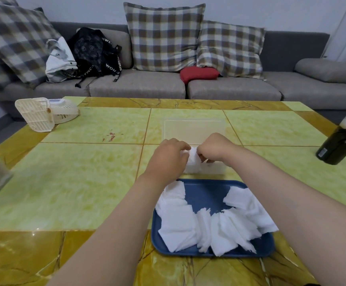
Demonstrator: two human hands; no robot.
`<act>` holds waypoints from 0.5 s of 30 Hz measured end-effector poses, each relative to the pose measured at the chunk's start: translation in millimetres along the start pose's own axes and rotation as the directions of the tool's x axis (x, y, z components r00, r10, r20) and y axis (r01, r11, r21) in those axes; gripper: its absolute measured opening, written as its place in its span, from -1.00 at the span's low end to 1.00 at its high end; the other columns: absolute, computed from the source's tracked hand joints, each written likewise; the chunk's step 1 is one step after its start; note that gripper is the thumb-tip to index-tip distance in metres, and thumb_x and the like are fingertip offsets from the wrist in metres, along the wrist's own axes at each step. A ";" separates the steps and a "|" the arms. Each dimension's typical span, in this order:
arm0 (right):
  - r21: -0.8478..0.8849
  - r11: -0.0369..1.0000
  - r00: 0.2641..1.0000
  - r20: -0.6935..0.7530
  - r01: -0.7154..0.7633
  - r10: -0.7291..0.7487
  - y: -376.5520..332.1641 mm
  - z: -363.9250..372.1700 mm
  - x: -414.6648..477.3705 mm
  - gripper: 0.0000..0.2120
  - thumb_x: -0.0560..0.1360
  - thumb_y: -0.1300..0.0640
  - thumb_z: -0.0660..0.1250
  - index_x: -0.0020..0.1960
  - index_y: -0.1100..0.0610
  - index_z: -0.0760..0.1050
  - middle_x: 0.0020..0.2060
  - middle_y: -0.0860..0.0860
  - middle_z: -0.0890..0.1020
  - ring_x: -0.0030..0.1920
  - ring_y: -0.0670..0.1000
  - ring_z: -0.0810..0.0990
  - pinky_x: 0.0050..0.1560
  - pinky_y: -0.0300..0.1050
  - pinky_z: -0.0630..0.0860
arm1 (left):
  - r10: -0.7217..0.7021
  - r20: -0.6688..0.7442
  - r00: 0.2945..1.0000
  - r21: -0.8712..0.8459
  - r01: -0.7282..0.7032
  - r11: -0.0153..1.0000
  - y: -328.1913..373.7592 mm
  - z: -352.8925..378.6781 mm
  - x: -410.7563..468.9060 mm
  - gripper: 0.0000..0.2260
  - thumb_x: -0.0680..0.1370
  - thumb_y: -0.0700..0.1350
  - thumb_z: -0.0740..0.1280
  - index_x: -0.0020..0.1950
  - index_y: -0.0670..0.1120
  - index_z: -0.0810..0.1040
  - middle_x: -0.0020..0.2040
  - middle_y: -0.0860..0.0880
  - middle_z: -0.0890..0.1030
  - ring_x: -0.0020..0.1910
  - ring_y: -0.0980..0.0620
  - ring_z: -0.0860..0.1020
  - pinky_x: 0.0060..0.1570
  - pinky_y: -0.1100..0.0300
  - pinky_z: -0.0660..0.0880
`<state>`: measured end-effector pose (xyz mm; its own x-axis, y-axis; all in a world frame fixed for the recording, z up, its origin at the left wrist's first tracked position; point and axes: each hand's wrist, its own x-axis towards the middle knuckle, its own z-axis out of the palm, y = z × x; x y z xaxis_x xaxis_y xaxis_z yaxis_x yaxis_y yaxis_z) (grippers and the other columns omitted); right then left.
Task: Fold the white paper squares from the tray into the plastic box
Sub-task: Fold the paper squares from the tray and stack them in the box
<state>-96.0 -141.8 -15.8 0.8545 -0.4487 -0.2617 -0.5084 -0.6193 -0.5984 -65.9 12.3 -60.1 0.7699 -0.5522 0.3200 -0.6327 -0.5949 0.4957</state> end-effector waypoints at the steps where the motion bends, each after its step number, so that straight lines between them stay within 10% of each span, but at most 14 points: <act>1: -0.033 0.999 1.000 -0.001 0.007 -0.007 1.0 0.1 1.2 -0.83 0.46 0.29 0.27 -0.22 0.27 0.61 -0.16 0.18 0.74 -0.15 0.16 0.72 -0.06 -0.02 0.62 | 0.018 -0.015 1.000 0.032 -0.018 0.999 -0.9 1.0 -0.6 -0.73 0.63 -0.10 0.23 0.31 -0.02 0.57 0.23 -0.01 0.57 0.22 -0.03 0.43 0.22 0.14 0.37; 7: -0.022 1.000 0.993 0.119 0.020 -0.017 5.4 0.7 -2.0 -0.81 0.54 0.35 0.24 -0.21 0.24 0.56 -0.36 0.13 0.61 -0.26 0.14 0.72 -0.41 -0.23 0.40 | 0.099 0.032 0.995 0.168 -0.103 0.980 0.7 5.5 -3.2 -0.66 0.65 -0.05 0.19 0.42 0.00 0.48 0.32 0.01 0.52 0.30 -0.05 0.39 0.29 0.05 0.33; 15: -0.157 0.959 0.964 0.159 0.238 -0.213 12.3 -3.4 -7.2 -0.74 0.54 0.38 0.30 0.14 0.24 0.69 -0.04 0.14 0.71 -0.06 0.16 0.63 -0.02 -0.03 0.60 | 0.115 0.095 0.989 0.243 -0.135 0.960 5.5 7.1 -1.5 -0.66 0.65 0.00 0.14 0.36 0.00 0.54 0.29 0.01 0.53 0.27 -0.03 0.40 0.25 0.03 0.39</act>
<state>-108.8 -148.4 -18.7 0.9490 -0.1983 -0.2450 -0.3009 -0.8015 -0.5168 -71.2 5.7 -63.5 0.6808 -0.6697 0.2967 -0.7318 -0.6392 0.2364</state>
